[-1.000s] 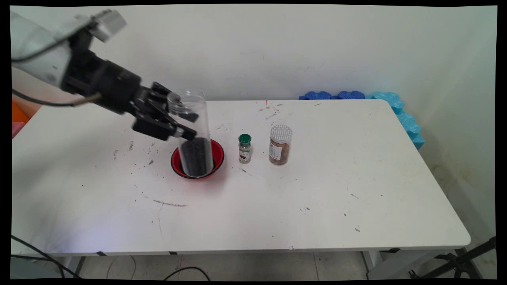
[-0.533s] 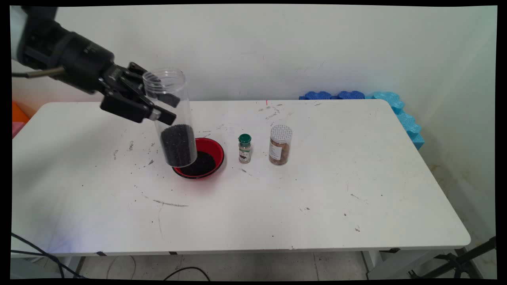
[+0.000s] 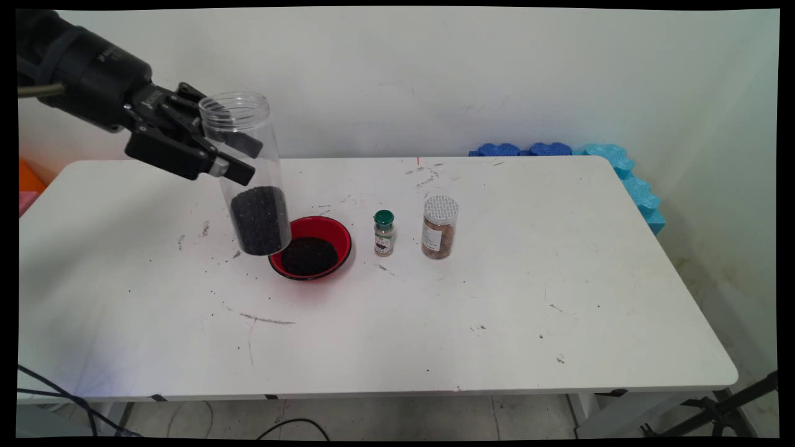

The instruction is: Pour the black seasoning powder in the red bowl

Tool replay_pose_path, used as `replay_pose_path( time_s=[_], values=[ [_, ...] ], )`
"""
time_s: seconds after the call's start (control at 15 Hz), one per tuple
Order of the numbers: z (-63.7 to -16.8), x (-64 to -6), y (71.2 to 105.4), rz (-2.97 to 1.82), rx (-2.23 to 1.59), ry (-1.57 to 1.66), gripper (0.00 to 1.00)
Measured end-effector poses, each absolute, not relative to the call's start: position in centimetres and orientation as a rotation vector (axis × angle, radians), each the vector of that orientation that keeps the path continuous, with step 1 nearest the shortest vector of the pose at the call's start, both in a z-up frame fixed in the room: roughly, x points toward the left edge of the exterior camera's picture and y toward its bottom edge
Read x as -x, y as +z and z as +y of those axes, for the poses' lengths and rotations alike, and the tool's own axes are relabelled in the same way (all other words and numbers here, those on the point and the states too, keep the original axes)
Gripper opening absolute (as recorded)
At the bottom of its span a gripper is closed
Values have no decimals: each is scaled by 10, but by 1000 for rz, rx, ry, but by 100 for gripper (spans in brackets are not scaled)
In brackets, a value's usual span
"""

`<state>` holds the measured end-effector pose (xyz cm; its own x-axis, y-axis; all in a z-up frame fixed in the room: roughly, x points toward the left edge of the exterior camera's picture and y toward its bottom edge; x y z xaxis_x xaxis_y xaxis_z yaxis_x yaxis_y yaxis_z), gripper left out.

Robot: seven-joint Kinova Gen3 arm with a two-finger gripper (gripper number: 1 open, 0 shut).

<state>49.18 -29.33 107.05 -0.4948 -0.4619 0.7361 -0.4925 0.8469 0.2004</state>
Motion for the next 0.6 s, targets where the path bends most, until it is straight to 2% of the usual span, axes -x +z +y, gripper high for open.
replay_pose_path(
  time_s=[0.6],
  values=[
    [-291, -497, 1075, -2173, -709, 54, 0]
  ],
)
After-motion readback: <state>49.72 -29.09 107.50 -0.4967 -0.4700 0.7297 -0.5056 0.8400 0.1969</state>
